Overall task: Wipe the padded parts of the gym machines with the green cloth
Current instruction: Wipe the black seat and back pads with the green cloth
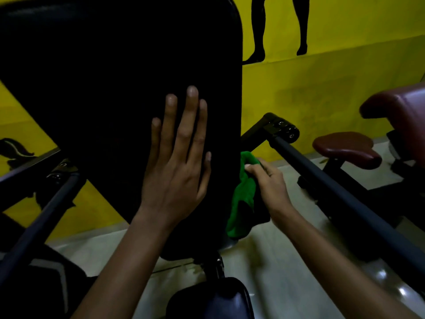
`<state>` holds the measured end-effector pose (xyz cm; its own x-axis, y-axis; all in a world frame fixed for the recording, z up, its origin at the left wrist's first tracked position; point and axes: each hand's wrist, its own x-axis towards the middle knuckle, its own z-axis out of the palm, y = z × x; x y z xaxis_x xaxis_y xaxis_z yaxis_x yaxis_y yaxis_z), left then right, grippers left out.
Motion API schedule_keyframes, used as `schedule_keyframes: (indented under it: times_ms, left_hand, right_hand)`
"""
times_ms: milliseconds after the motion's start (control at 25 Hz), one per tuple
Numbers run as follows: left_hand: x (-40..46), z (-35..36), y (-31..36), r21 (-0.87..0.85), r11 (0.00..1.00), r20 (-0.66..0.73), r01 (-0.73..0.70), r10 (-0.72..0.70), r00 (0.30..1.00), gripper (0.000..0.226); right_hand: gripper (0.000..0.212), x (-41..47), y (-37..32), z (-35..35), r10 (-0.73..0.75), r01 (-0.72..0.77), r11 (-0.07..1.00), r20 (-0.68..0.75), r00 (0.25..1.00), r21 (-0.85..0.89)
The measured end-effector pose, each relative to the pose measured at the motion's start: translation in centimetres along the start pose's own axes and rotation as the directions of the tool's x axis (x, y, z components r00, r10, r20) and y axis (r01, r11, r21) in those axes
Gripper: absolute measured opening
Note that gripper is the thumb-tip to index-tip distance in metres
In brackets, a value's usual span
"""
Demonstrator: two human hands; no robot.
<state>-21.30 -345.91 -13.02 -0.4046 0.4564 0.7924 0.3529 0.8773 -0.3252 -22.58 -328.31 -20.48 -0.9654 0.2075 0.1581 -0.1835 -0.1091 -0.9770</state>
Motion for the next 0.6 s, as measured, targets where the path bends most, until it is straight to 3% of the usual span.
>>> schedule_keyframes:
  times_ms: [200,400,600]
  left_hand:
    - [-4.2,2.3,0.7,-0.04,0.999,0.104,-0.034,0.038,0.994,0.073]
    - [-5.4,3.2,1.2,-0.041,0.999,0.097,-0.003,0.007,0.995,0.076]
    - [-5.9,4.2,1.6,-0.091,0.996,0.116,0.006,0.005,0.993,0.073]
  right_hand:
    - [0.023,0.4,-1.2,0.3,-0.157,0.157,0.985,-0.015,0.988,0.077]
    - [0.024,-0.5,2.4,-0.2,0.02,-0.02,0.999,0.003,1.0,-0.032]
    - [0.015,0.2,1.7,-0.4,-0.097,0.093,0.987,0.03,0.995,0.13]
